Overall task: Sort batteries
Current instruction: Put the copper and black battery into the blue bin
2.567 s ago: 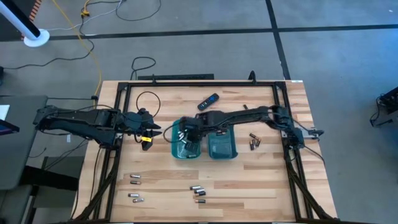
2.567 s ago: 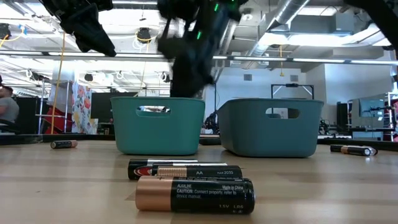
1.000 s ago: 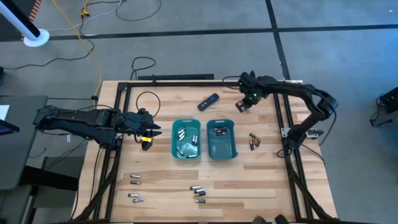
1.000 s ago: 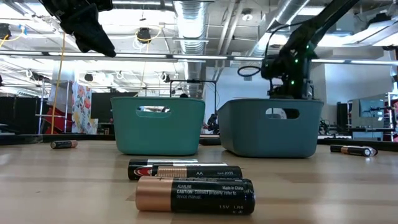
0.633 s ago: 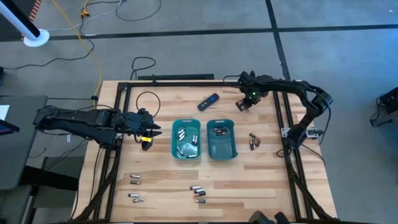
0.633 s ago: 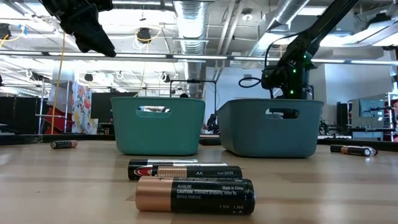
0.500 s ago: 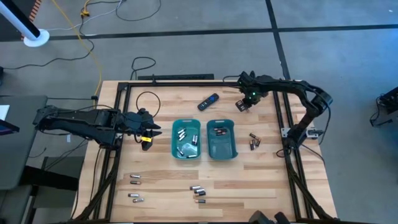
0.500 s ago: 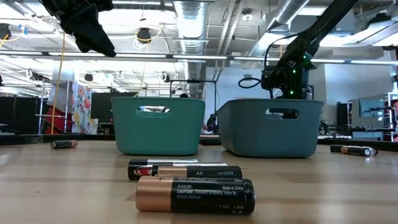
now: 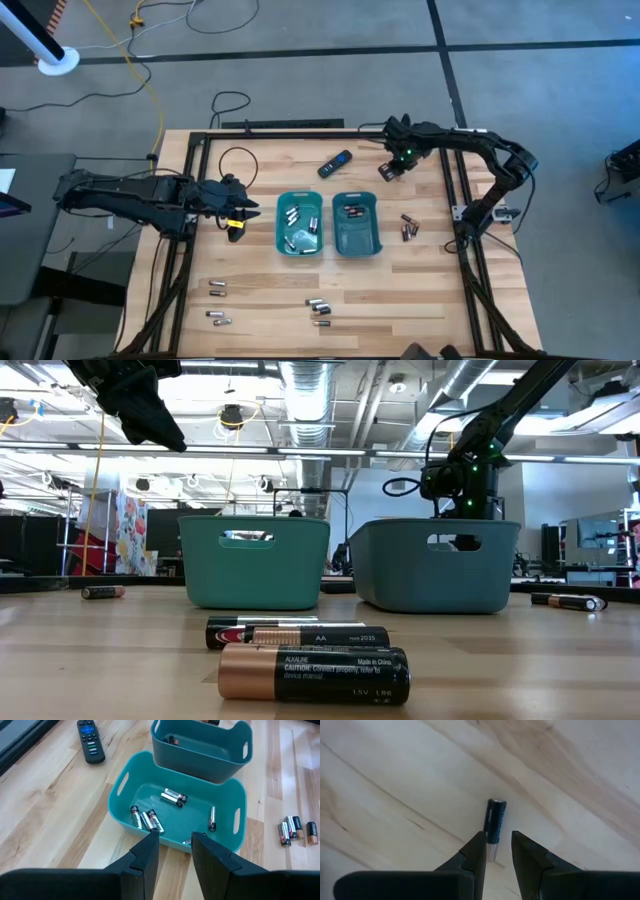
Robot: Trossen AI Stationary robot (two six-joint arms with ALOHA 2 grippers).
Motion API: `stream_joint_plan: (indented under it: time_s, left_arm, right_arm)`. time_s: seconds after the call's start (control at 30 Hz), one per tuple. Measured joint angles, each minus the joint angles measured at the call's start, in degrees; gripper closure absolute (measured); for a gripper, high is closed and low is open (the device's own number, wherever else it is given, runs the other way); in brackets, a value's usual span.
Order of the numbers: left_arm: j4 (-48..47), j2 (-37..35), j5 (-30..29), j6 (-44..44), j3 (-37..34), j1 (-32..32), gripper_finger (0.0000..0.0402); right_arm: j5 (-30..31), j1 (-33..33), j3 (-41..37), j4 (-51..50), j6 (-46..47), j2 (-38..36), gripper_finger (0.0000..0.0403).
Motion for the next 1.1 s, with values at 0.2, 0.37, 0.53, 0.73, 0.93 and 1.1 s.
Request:
stream_joint_plan:
  time_s: [0.2, 0.37, 0.53, 0.73, 0.93, 1.1]
  left_arm:
    - [0.0, 0.0, 0.0, 0.0, 0.0, 0.0, 0.029]
    - [0.0, 0.0, 0.0, 0.0, 0.0, 0.0, 0.029]
    - [0.0, 0.0, 0.0, 0.0, 0.0, 0.0, 0.029]
    - [0.0, 0.0, 0.0, 0.0, 0.0, 0.0, 0.029]
    - [0.0, 0.0, 0.0, 0.0, 0.0, 0.0, 0.029]
    - [0.0, 0.0, 0.0, 0.0, 0.0, 0.0, 0.029]
  right_arm:
    - [0.0, 0.6, 0.0, -0.4, 0.0, 0.0, 0.0294]
    - [0.0, 0.5, 0.0, -0.5, 0.0, 0.0, 0.0294]
    - [-0.1, 0.5, 0.0, -0.6, 0.0, 0.0, 0.0294]
    - [-2.8, 0.5, 0.0, -1.4, 0.2, 0.0, 0.0294]
    - [-2.9, 0.0, 0.0, -0.6, 0.1, 0.0, 0.03]
    - [-2.6, 0.1, -0.3, -2.3, 0.1, 0.0, 0.0312]
